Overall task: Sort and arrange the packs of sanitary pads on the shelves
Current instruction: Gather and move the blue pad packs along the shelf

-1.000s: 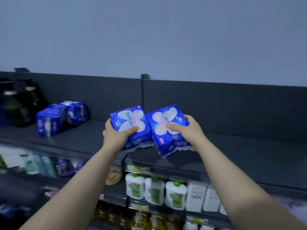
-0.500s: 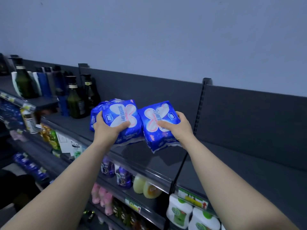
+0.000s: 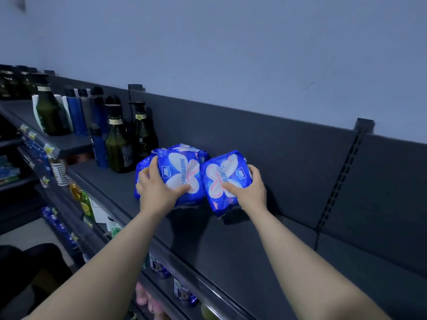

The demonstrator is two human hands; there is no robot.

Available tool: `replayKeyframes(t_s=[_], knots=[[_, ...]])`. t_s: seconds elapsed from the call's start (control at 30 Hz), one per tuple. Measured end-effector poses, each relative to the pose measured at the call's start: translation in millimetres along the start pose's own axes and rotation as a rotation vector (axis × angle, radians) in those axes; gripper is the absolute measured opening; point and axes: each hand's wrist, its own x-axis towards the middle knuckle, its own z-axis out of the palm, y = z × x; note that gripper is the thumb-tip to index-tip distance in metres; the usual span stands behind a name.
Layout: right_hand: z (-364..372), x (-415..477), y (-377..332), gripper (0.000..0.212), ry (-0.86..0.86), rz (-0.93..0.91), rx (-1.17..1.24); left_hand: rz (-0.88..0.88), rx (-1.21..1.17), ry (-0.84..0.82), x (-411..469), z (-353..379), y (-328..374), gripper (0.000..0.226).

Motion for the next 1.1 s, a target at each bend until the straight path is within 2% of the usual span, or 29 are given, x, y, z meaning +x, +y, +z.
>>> replayKeyframes(t_s=[0.1, 0.2, 0.43, 0.63, 0.77, 0.9, 1.1], knots=[[20.3, 12.8, 13.1, 0.075, 0.002, 0.055, -0.112, 0.058, 0.258, -0.041, 14.6, 12.2, -4.5, 0.110], [34.5, 25.2, 15.6, 0.077, -0.020, 0.094, -0.195, 0.065, 0.366, -0.036, 26.0, 22.0, -13.3, 0.105], [64.4, 46.3, 6.8, 0.071, -0.047, 0.160, -0.306, 0.072, 0.337, -0.044, 60.1, 20.9, -34.6, 0.103], [86.0, 53.5, 0.0, 0.080, -0.036, 0.207, -0.396, 0.065, 0.333, -0.077, 78.3, 9.7, -49.8, 0.105], [87.7, 50.3, -5.9, 0.079, -0.021, 0.182, -0.563, 0.103, 0.338, -0.072, 79.6, 3.7, -53.0, 0.106], [88.4, 38.1, -16.7, 0.082, -0.082, 0.113, -0.678, 0.198, 0.337, -0.044, 77.7, -3.1, -48.7, 0.098], [80.2, 14.3, -31.0, 0.065, -0.099, -0.025, -0.792, 0.342, 0.283, -0.036, 70.8, -11.3, -39.2, 0.076]])
